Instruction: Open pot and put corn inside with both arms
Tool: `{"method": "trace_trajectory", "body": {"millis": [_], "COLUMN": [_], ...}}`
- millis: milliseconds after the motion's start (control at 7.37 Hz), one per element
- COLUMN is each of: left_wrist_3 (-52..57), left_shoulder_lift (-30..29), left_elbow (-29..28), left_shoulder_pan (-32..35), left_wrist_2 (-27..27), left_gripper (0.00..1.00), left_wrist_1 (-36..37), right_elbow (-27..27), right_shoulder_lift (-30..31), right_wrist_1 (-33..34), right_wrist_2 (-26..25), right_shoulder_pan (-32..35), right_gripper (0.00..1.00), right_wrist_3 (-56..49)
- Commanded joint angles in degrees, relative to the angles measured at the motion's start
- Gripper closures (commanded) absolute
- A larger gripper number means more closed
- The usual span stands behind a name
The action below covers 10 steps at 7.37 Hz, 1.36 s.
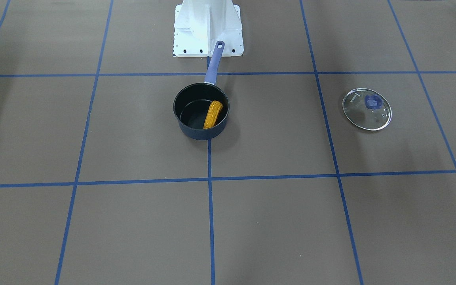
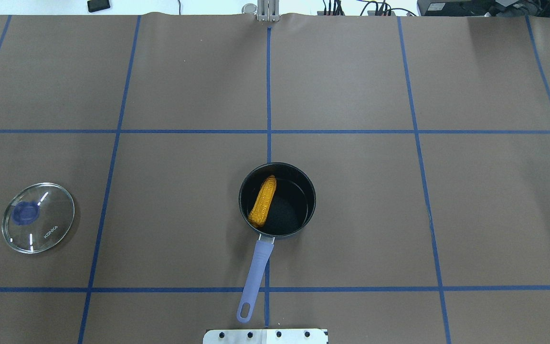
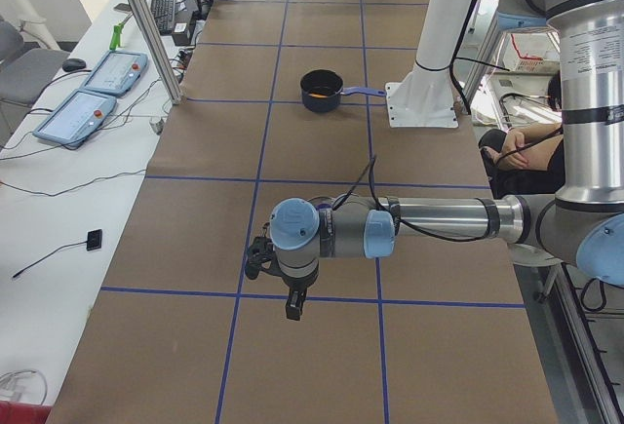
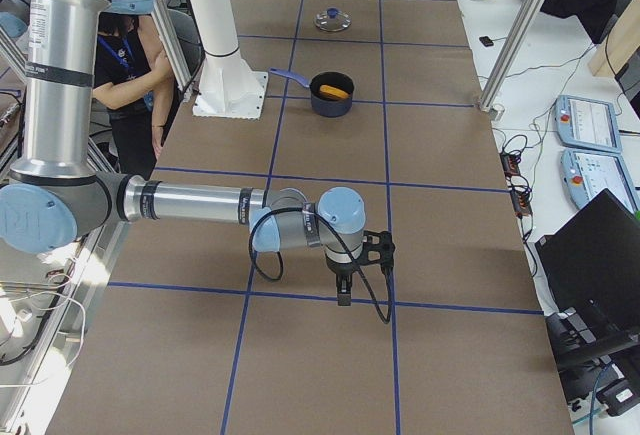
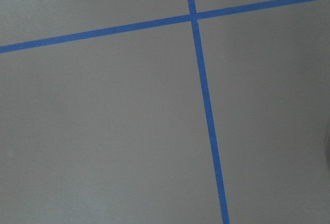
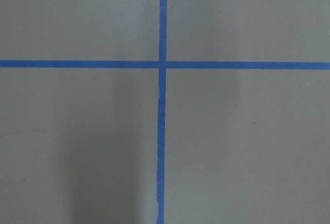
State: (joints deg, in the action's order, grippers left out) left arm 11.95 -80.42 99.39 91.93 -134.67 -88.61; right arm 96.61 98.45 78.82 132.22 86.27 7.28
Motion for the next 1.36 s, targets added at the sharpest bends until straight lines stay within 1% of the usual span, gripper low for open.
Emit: {"method": "trace_trajectory", "body": {"millis": [0, 271, 407, 679, 1221], "left_wrist_3": [0.1, 0.1, 0.0, 0.0, 0.0], "left_shoulder_lift": [0.0, 0.0, 0.1, 0.2, 0.2], "left_elbow": [0.0, 0.0, 0.0, 0.0, 0.1], "left_shoulder_pan": [0.0, 0.0, 0.0, 0.0, 0.0], "left_wrist_2": [-0.1, -0.2, -0.2, -0.3, -0.3], "left_gripper": [0.02, 0.02, 0.02, 0.02, 0.02], "left_wrist_1": [-0.1, -0.1, 0.0, 0.0, 0.0], "right_elbow": [0.1, -0.9, -1.1, -1.1, -0.4], "right_shoulder_lift": [0.2, 0.2, 0.4, 0.7, 0.7], "right_wrist_1": [1.0, 2.4, 2.2, 1.8, 1.5], "right_wrist_2": [-3.9, -3.5, -4.4, -4.6, -3.9], "right_shoulder_pan": [-1.7, -1.7, -1.7, -1.7, -1.7], "right_gripper": [0.00, 0.00, 0.00, 0.00, 0.00], "right_wrist_3": [-0.5, -0.4, -0.5, -0.5, -0.5]}}
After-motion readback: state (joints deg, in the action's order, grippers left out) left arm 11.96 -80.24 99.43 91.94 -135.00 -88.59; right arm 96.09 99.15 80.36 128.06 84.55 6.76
